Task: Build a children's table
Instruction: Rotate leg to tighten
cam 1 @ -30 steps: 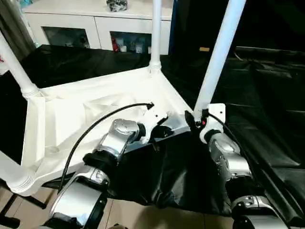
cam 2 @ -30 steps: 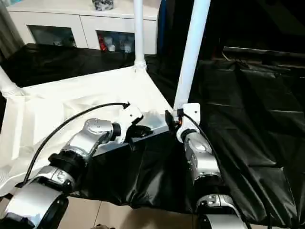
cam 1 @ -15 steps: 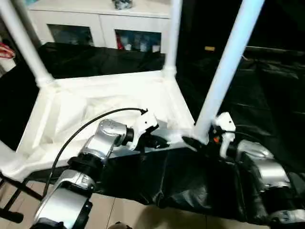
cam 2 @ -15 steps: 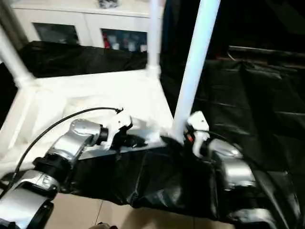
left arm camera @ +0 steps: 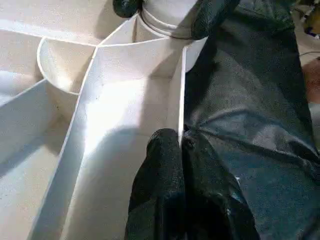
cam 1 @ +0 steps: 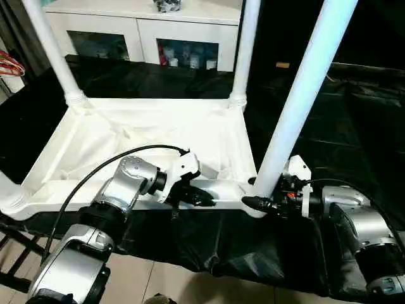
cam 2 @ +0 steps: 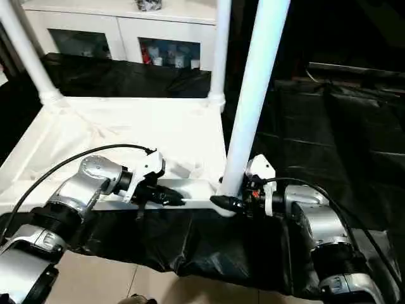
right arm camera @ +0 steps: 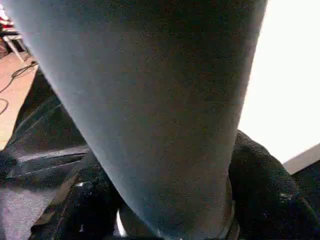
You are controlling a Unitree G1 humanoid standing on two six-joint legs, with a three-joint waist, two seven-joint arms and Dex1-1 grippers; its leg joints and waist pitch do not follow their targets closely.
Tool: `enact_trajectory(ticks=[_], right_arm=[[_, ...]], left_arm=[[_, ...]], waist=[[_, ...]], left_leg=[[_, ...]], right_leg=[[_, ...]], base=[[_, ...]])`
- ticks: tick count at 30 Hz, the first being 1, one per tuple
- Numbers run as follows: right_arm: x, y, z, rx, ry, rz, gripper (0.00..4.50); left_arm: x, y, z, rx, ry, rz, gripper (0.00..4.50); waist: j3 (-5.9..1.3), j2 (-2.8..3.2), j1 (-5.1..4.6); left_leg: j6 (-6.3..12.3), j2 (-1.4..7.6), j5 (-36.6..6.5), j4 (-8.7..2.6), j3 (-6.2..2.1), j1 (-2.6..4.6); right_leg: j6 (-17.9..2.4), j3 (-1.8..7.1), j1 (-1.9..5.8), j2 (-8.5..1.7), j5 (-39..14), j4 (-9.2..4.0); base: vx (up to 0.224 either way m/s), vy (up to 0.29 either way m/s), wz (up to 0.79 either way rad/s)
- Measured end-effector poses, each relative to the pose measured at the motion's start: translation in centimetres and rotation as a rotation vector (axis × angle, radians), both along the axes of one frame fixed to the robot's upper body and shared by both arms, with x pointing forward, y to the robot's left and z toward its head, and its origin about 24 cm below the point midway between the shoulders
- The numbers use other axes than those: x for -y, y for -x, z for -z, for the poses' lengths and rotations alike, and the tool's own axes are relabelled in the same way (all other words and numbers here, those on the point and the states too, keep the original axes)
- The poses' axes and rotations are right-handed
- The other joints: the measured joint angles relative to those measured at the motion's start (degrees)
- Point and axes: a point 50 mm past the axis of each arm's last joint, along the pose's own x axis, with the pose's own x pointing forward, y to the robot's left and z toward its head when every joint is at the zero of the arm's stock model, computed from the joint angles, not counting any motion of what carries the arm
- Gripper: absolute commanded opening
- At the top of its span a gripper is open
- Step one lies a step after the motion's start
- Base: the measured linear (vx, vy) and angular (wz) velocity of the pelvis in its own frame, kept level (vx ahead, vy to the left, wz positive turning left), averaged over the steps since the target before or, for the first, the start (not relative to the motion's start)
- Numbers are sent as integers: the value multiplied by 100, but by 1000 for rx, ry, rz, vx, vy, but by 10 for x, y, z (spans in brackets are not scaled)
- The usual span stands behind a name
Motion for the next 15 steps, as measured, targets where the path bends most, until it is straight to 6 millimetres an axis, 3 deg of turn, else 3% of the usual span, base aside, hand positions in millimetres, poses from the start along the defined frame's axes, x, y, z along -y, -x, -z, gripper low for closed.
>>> enact_trajectory(ticks=[6, 10, 15], right_arm=[[-5, 1, 3, 6, -22, 18, 254], [-7, -2, 9, 33, -61, 176, 254], [-14, -14, 18, 79, -114, 518, 254]], left_arm=[[3, 0, 1, 2, 5, -2, 0], [7, -4, 3, 35, 14, -65, 0], [24, -15, 5, 97, 10, -190, 0]], waist=[[-2, 4, 15], [-3, 5, -11], [-5, 15, -92]], left_leg=[[-2, 2, -1, 1, 0, 3], [-6, 2, -2, 10, 0, 17], [-9, -2, -1, 18, -1, 43]], right_leg=[[0, -1, 0, 0, 0, 4], [-4, 2, 12, 0, 3, 11], [-3, 12, 38, -2, 2, 5]], base=[[0, 0, 0], [0, 0, 0], [0, 0, 0]])
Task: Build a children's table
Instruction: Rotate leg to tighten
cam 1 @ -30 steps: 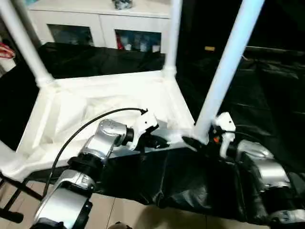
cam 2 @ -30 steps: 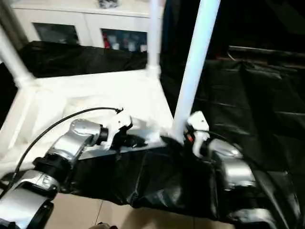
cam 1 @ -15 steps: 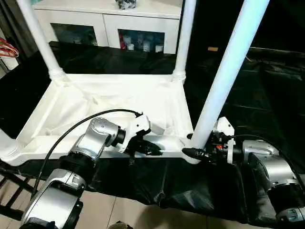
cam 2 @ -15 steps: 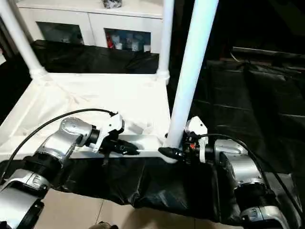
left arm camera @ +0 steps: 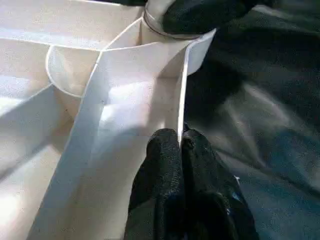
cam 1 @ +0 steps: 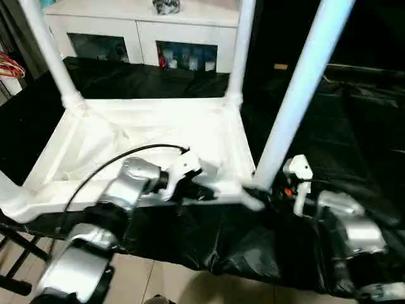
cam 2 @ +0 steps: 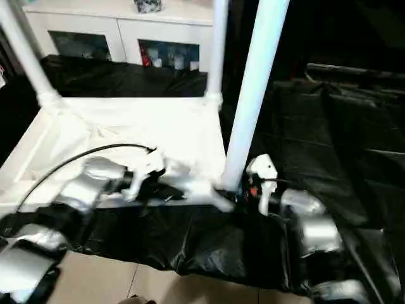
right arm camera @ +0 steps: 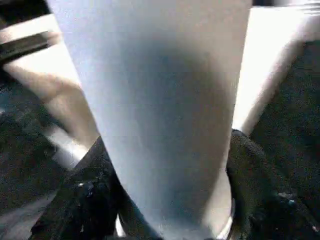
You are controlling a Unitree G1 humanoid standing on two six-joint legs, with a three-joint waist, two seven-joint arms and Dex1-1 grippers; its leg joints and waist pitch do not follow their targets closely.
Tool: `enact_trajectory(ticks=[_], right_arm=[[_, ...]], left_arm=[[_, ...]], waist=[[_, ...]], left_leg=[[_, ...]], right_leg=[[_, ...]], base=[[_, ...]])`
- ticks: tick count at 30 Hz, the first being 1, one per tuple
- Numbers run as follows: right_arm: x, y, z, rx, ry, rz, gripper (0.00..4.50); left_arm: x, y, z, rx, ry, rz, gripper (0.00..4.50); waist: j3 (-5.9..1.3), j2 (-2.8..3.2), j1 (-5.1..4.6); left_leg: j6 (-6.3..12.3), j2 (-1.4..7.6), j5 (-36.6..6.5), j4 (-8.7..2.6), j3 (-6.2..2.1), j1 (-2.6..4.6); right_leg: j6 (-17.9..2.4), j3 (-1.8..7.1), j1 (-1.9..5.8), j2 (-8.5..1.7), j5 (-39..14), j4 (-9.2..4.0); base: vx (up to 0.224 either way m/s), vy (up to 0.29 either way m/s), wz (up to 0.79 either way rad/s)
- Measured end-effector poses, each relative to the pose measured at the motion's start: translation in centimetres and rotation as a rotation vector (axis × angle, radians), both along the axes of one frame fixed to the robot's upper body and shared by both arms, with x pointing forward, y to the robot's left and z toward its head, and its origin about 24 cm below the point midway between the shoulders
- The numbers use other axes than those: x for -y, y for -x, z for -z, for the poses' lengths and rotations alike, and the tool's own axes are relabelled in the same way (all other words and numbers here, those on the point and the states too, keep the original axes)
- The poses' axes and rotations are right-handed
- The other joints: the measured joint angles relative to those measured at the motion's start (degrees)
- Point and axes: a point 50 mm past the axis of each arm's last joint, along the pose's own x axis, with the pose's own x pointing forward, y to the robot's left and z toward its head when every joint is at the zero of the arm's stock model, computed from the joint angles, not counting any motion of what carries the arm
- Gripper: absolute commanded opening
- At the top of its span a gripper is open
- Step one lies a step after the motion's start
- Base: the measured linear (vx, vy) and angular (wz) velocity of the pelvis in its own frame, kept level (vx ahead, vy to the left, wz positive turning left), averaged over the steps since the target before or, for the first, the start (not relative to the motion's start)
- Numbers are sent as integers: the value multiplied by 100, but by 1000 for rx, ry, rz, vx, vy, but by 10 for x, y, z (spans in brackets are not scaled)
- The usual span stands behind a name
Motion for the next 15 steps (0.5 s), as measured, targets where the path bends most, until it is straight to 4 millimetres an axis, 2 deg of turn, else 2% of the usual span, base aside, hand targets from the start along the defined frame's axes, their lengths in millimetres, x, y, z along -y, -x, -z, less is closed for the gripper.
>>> enact_trajectory(ticks=[3, 9, 10, 11, 13, 15], right_arm=[[-7, -9, 3, 5, 5, 188, 254], [-24, -28, 0, -9, 18, 442, 254], [-25, -29, 0, -7, 19, 462, 289], [-26, -29, 0, -2, 16, 468, 289], [-26, -29, 0, 10, 22, 470, 326], [-27, -29, -1, 16, 21, 461, 333]], left_arm=[[12, -4, 1, 21, 3, -76, 0], [26, -8, 1, 67, -7, -174, 0], [28, -8, 1, 69, -4, -178, 0], [28, -8, 1, 69, -3, -179, 0], [29, -8, 0, 70, 0, -176, 0], [29, -7, 0, 70, 3, -169, 0]], waist=[[-4, 6, -29], [-15, 17, -65], [-15, 17, -67], [-15, 17, -68], [-13, 14, -71], [-9, 8, -75]], left_leg=[[0, -3, 0, 1, 1, 1], [-1, -4, 0, -5, 1, 4], [-2, -4, -1, -7, 1, 3], [-2, -5, -2, -10, 1, 2], [-2, -5, -2, -18, 1, -2], [-2, -5, -2, -22, 1, -6]], right_leg=[[0, 5, 4, 0, 0, -9], [0, 5, 4, 0, 1, -7], [1, 5, 3, 0, 0, -9], [1, 5, 3, 0, 0, -11], [3, 4, -1, 0, -1, -14], [3, 1, -5, 0, -1, -15]], base=[[0, 0, 0], [0, 0, 0], [0, 0, 0], [0, 0, 0], [0, 0, 0], [0, 0, 0]])
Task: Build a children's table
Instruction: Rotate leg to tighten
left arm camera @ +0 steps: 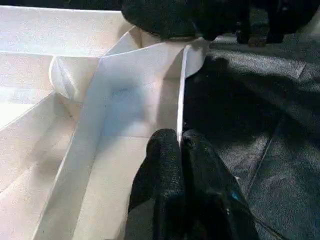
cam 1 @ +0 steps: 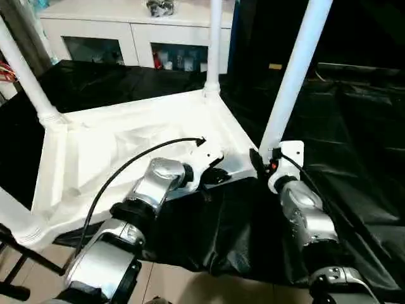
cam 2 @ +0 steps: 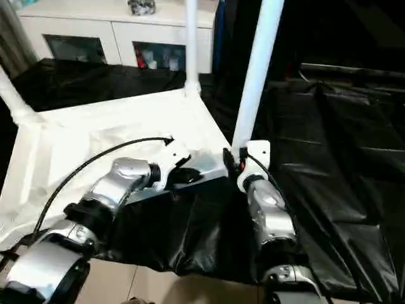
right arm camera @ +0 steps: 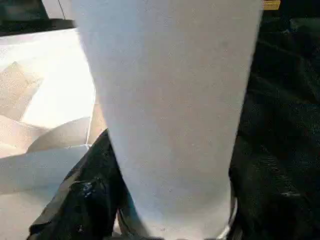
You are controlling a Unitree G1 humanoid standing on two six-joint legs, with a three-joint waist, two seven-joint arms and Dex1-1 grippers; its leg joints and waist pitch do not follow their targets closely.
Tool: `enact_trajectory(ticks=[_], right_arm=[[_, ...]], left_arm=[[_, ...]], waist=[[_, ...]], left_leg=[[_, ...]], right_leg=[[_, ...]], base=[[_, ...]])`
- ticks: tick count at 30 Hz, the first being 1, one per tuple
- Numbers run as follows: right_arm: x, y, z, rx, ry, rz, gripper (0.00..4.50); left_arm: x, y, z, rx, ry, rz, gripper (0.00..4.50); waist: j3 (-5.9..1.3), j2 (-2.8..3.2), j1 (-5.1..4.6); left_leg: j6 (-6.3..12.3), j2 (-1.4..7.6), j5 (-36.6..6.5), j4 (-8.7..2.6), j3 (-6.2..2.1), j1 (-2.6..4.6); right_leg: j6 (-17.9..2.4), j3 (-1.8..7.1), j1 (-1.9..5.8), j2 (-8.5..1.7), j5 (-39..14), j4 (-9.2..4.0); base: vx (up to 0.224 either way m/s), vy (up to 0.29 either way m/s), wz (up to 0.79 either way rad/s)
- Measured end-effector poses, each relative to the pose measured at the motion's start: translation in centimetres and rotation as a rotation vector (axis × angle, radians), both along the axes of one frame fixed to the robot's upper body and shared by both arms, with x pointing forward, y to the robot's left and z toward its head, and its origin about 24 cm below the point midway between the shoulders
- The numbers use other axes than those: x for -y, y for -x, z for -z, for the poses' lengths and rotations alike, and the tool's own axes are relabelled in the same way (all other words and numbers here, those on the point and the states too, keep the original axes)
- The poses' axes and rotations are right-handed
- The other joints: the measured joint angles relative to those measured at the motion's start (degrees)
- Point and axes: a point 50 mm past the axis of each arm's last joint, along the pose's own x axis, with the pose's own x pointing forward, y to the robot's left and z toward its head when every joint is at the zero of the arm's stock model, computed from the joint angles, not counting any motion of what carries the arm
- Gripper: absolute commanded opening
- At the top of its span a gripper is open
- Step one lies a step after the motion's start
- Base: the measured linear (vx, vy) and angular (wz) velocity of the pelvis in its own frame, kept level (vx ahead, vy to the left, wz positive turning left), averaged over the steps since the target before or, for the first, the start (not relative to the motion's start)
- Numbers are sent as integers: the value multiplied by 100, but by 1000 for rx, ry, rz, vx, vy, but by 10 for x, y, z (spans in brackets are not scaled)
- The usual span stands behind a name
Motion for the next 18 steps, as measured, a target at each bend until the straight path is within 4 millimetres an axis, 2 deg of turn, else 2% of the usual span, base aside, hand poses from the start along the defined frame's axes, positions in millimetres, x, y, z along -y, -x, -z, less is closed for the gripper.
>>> enact_trajectory(ticks=[2, 3, 4, 7, 11, 15, 16, 18], right_arm=[[0, 3, 0, 7, -4, -33, 345], [1, 5, 0, 14, -2, -69, 371], [3, 7, -1, 18, 4, -108, 377], [7, 12, -1, 22, 8, -205, 377], [23, 24, -3, 7, 37, -419, 377], [33, 34, -6, -30, 51, -601, 377], [35, 36, -7, -39, 49, -636, 351], [41, 41, -10, -69, 62, -750, 344]], left_arm=[[-3, 1, 0, -4, 2, 22, 0], [-7, 3, -1, -8, 4, 38, 0], [-9, 4, -1, -10, 8, 49, 0], [-15, 5, -1, -21, 13, 75, 0], [-27, 10, -1, -45, 18, 140, 0], [-37, 14, -3, -71, 8, 210, 0], [-39, 15, -3, -77, 3, 228, 0], [-44, 17, -4, -95, -8, 270, 0]], waist=[[0, 0, -6], [0, 0, -24], [0, 0, -38], [1, 0, -80], [3, -3, -84], [10, -11, -27], [11, -8, -4], [13, -9, 51]], left_leg=[[0, 0, -1, -6, 0, -3], [1, 0, -1, -9, 0, -5], [2, 0, -2, -10, 0, -7], [4, 2, -2, -17, 0, -10], [8, 6, 1, -16, 0, -16], [4, 9, 0, -11, 0, -15], [4, 9, 0, -7, 0, -16], [3, 8, 0, -5, 1, -16]], right_leg=[[2, -1, -2, 0, -1, -5], [3, -2, -5, 1, -2, -8], [5, -3, -6, 1, -4, -8], [10, -8, -11, 1, -7, -8], [11, -14, -14, 3, -8, -6], [9, -15, -14, 3, -7, 1], [9, -14, -14, 3, -6, 2], [8, -12, -13, 2, -6, 2]], base=[[0, 0, 0], [0, 0, 0], [0, 0, 0], [0, 0, 0], [0, 0, 0], [0, 0, 0], [0, 0, 0], [0, 0, 0]])
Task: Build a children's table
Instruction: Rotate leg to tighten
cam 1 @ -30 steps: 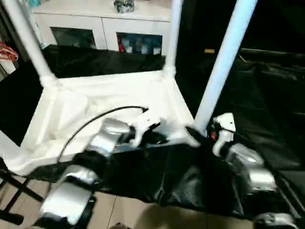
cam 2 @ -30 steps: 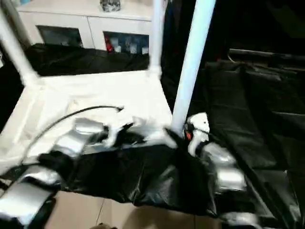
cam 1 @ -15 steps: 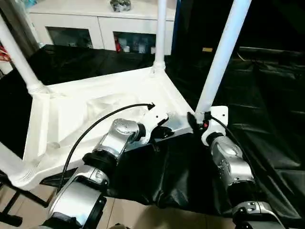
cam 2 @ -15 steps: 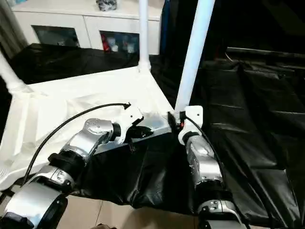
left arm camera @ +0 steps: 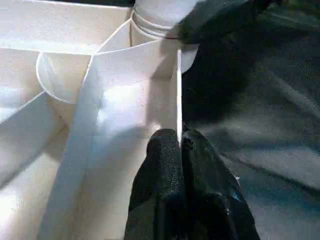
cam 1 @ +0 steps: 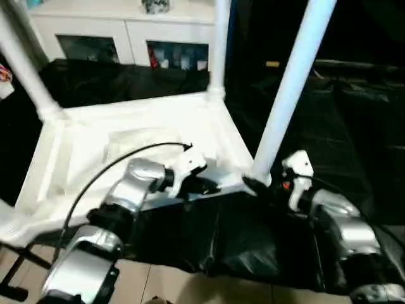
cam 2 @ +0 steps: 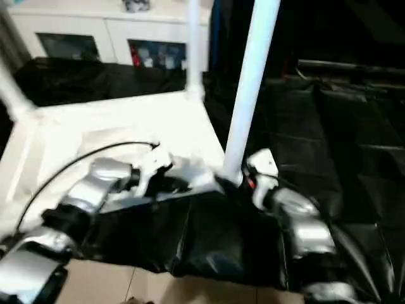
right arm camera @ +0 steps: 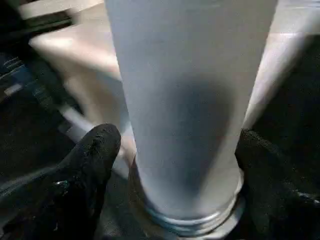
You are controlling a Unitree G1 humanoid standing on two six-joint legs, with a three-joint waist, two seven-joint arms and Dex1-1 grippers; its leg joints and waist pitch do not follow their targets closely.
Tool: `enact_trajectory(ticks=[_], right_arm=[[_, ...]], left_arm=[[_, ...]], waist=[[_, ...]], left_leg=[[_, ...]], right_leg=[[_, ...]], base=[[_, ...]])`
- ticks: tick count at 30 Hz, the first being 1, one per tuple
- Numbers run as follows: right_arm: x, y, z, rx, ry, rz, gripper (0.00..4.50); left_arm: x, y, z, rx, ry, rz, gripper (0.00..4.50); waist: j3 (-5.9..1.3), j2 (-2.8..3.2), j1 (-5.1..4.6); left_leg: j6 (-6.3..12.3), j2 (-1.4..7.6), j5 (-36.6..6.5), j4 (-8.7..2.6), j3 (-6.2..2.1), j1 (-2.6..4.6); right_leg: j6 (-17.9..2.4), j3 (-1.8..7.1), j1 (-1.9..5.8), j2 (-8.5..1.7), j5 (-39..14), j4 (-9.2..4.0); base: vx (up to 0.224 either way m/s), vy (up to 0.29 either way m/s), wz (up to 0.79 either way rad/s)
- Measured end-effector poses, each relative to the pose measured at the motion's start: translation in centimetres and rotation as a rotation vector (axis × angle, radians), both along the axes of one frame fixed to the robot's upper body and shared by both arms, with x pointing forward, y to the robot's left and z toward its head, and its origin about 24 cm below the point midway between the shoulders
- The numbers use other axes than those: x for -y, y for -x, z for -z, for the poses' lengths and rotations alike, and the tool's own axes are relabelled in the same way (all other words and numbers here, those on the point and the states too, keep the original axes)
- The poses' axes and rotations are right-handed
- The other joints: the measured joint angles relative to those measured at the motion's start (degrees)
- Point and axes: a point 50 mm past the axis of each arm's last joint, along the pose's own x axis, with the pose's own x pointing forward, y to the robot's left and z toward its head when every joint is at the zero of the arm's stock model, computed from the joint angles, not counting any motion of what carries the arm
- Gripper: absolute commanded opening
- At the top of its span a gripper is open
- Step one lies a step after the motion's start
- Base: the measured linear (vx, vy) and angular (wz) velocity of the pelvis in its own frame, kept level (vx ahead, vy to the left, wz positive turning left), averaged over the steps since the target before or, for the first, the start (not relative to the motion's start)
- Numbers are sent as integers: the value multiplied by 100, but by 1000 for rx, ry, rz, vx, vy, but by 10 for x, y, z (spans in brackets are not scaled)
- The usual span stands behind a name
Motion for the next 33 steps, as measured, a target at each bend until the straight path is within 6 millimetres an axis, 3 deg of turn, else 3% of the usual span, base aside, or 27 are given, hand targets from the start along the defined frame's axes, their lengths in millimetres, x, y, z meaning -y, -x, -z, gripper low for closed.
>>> enact_trajectory(ticks=[9, 21, 27, 33], right_arm=[[7, 3, -7, -47, 47, -181, 271], [1, 5, -4, -45, 20, -171, 263], [-7, 0, 8, 14, -36, 120, 262], [-21, -17, 14, 53, -73, 490, 262]], left_arm=[[-9, 4, -1, -31, -17, 73, 0], [-11, 4, -1, -33, -14, 67, 0], [-1, -4, 2, 27, -10, -56, 0], [25, -11, 5, 68, 11, -204, 0]], waist=[[1, -2, 67], [5, -20, 104], [-1, -37, 34], [-6, -28, -12]], left_leg=[[0, 0, 0, 1, 0, -3], [2, 2, 2, 1, 0, 0], [-3, 0, 4, 14, 0, 19], [-3, -6, 4, 21, 1, 21]], right_leg=[[0, -1, 0, 0, 0, 2], [0, -3, -4, 0, 0, 10], [-2, 8, 11, -1, 2, 13], [-4, 18, 18, -3, 3, 2]], base=[[0, 0, 0], [0, 0, 0], [0, 0, 0], [0, 0, 0]])
